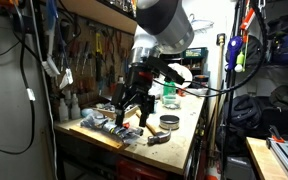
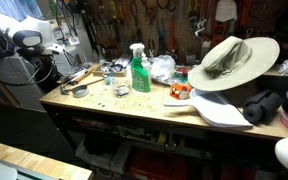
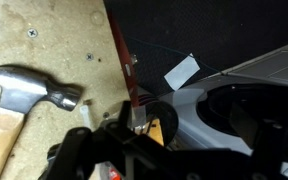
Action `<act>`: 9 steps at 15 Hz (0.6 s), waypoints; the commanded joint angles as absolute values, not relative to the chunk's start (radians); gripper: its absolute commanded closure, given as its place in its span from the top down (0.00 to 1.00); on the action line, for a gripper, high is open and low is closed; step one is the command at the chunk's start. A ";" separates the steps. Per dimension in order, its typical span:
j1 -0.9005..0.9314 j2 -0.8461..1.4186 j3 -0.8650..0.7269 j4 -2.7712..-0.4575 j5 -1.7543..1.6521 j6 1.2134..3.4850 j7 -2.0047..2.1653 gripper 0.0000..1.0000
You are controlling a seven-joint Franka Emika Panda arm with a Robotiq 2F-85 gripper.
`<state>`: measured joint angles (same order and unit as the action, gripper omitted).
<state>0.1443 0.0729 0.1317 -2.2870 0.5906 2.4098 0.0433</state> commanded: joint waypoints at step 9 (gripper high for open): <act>0.123 0.193 0.141 -2.223 0.668 2.419 0.063 0.68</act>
<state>0.1309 0.1718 0.1316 -2.2371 0.6455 2.4105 0.0532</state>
